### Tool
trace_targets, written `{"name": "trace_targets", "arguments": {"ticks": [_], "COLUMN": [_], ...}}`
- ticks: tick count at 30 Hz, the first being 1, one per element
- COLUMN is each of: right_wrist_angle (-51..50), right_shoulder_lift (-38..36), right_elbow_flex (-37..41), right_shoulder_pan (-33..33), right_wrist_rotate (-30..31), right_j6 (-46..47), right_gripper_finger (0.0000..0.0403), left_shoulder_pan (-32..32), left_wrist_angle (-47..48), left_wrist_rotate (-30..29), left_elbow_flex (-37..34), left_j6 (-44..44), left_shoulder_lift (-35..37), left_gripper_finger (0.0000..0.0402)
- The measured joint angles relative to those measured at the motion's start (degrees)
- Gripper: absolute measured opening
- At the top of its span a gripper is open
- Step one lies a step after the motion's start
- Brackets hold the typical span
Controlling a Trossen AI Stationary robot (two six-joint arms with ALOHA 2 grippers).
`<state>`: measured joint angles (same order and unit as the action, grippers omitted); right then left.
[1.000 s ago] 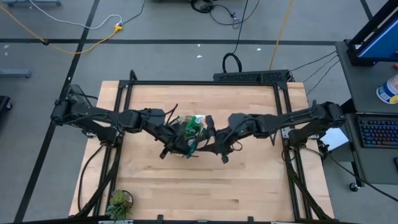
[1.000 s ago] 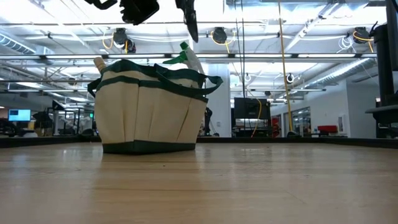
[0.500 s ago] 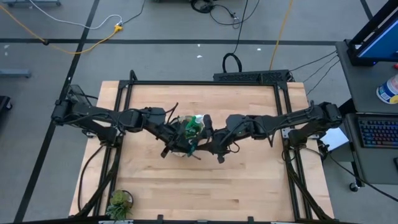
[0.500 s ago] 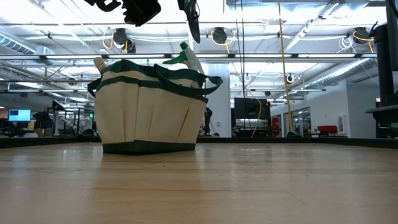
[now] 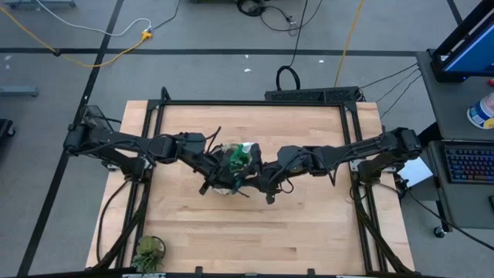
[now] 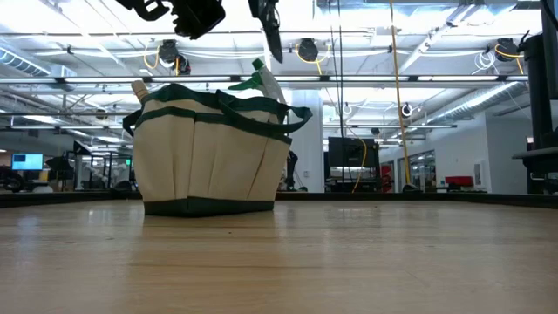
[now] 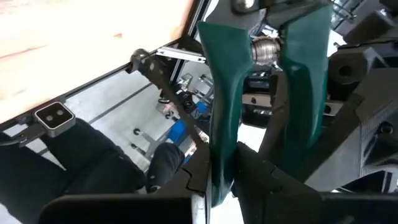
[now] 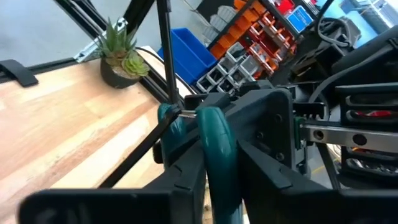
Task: Pick & Place Garden tools in Gardening bag
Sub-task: Put the shear scissors into the gardening bag
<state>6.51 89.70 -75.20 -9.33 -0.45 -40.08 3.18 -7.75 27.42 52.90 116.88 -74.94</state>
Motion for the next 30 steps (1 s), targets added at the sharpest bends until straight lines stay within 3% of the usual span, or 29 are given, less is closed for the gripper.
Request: {"name": "trace_targets", "arguments": {"ticks": [3, 8, 10, 18, 23, 30], "right_wrist_angle": [0.39, 0.56, 0.59, 0.97, 0.76, -1.36], "right_shoulder_lift": [0.18, 0.18, 0.22, 0.14, 0.37, 0.39], "right_elbow_flex": [0.0, 0.02, 0.02, 0.04, 0.04, 0.13], "right_shoulder_pan": [-0.29, -0.36, -0.6, -1.04, -1.54, -2.15], "right_wrist_rotate": [0.39, 0.51, 0.83, 2.0, 6.14, 6.6], "right_j6": [-0.28, -0.05, 0.17, 2.66, 3.04, 5.73], "right_gripper_finger": [0.0048, 0.0049, 0.0049, 0.0048, 0.0048, 0.0048], "left_shoulder_pan": [0.04, -0.07, -0.35, -4.12, -7.53, -12.23], "left_wrist_angle": [0.15, 0.4, 0.69, 2.89, 7.89, 13.43], "left_wrist_rotate": [-0.01, -0.22, -0.2, 2.57, 3.87, 2.74], "left_elbow_flex": [0.0, 0.0, 0.0, 0.0, 0.08, 0.35], "left_j6": [-0.59, -2.52, -4.74, -23.58, -34.17, -42.81], "left_shoulder_lift": [-0.04, -0.03, -0.04, 0.72, 2.12, 4.47], "left_gripper_finger": [0.0042, 0.0044, 0.0064, 0.0141, 0.0151, 0.0153]}}
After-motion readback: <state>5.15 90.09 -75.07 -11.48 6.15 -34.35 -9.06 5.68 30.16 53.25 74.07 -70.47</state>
